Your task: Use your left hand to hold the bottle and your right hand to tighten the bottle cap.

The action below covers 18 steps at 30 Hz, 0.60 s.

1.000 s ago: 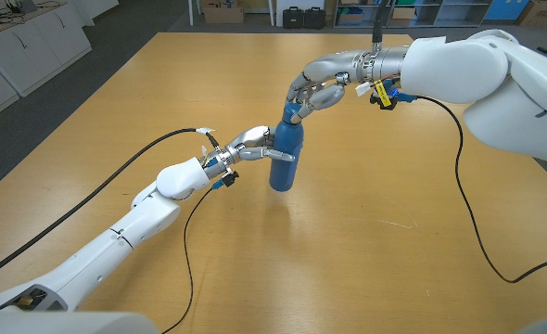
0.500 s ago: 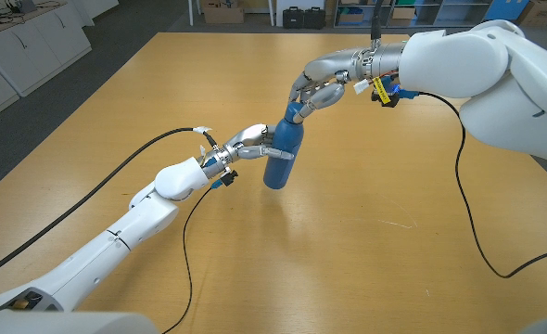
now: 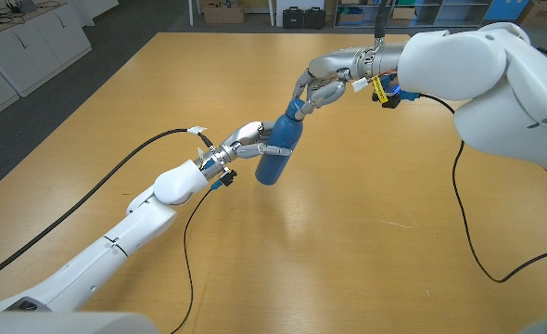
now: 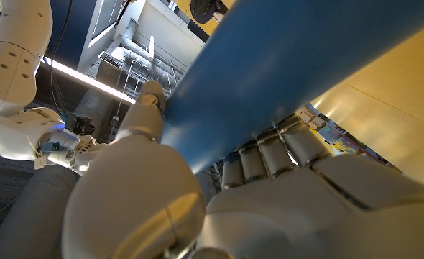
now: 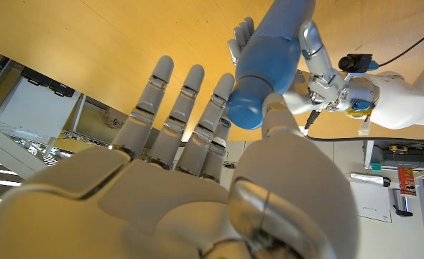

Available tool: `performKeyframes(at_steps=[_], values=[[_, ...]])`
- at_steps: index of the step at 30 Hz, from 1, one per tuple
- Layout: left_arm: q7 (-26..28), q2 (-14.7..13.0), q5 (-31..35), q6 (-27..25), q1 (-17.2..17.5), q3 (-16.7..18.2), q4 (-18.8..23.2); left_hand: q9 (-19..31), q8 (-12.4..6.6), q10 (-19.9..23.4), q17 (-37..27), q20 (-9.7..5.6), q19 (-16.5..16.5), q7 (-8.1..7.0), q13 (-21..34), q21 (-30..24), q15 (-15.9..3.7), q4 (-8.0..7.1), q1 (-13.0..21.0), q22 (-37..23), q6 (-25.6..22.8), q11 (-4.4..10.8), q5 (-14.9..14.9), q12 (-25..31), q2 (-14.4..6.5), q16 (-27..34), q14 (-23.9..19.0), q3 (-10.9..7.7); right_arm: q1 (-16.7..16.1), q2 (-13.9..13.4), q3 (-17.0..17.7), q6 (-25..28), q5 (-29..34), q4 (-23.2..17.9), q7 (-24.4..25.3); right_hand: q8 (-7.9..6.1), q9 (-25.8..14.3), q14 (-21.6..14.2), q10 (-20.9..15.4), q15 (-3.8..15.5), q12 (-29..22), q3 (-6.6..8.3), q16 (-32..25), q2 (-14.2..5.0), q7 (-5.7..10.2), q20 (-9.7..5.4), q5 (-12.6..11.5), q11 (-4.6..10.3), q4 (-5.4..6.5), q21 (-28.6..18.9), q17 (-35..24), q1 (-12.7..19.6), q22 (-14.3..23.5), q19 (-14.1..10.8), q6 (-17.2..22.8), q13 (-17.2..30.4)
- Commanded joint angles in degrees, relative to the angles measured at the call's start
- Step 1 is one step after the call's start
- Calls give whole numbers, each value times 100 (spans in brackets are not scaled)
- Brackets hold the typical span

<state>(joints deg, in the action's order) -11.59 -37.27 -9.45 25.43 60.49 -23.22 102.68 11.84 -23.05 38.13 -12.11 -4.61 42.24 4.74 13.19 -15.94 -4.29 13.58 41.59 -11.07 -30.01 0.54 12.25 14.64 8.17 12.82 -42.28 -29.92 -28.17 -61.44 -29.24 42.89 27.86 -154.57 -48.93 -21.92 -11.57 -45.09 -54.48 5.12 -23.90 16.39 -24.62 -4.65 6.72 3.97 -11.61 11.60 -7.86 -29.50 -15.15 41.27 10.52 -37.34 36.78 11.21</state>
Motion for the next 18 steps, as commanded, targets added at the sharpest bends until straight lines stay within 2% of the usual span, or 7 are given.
performKeyframes(at_steps=[1,7,10,13,18], values=[[589,103,491,-32,203,74,154,26,-22,541,-32,-456,2,-835,15,-32,-880,-396,780,-31,-892,479,32,19,-1134,-2,-59,-452,-116,112,-63,595,239,-126,132,-121,-24,-100,-34,275,41,41,-19,-355,214,-26,19,-37,85,-45,-8,210,33,-72,1221,-5],[792,109,720,-155,238,79,242,27,-22,531,-33,-456,-13,-832,19,-28,-883,-392,783,-31,-903,487,32,10,-1139,-3,-66,-457,-386,232,198,765,-129,-112,435,-112,-21,-179,-85,282,53,41,-21,-362,192,-40,38,-53,92,-77,13,203,34,-159,1236,-9],[856,91,824,-254,244,78,306,27,-22,541,-33,-456,-26,-833,20,-23,-880,-392,781,-31,-905,475,32,12,-1139,-5,-67,-457,-393,210,221,739,-309,-74,522,-105,-20,-189,-83,286,61,39,-16,-351,187,-40,43,-51,87,-77,19,205,34,-162,1230,-10],[842,55,866,-333,219,64,366,27,-20,538,-33,-455,-36,-826,22,-20,-883,-389,783,-30,-906,488,33,8,-1140,-9,-64,-460,-217,187,58,721,-393,-33,485,-103,-20,-195,-81,276,67,39,-15,-347,187,-41,45,-49,84,-78,22,207,34,-165,1230,-10],[868,34,934,-390,196,47,430,27,-15,538,-32,-451,-54,-834,24,-15,-878,-388,780,-30,-902,481,32,4,-1138,-13,-62,-460,276,182,-479,809,-200,-15,239,-110,-18,-235,-121,248,69,48,-12,-341,200,-45,52,-41,69,-83,35,224,34,-180,1269,-11]])
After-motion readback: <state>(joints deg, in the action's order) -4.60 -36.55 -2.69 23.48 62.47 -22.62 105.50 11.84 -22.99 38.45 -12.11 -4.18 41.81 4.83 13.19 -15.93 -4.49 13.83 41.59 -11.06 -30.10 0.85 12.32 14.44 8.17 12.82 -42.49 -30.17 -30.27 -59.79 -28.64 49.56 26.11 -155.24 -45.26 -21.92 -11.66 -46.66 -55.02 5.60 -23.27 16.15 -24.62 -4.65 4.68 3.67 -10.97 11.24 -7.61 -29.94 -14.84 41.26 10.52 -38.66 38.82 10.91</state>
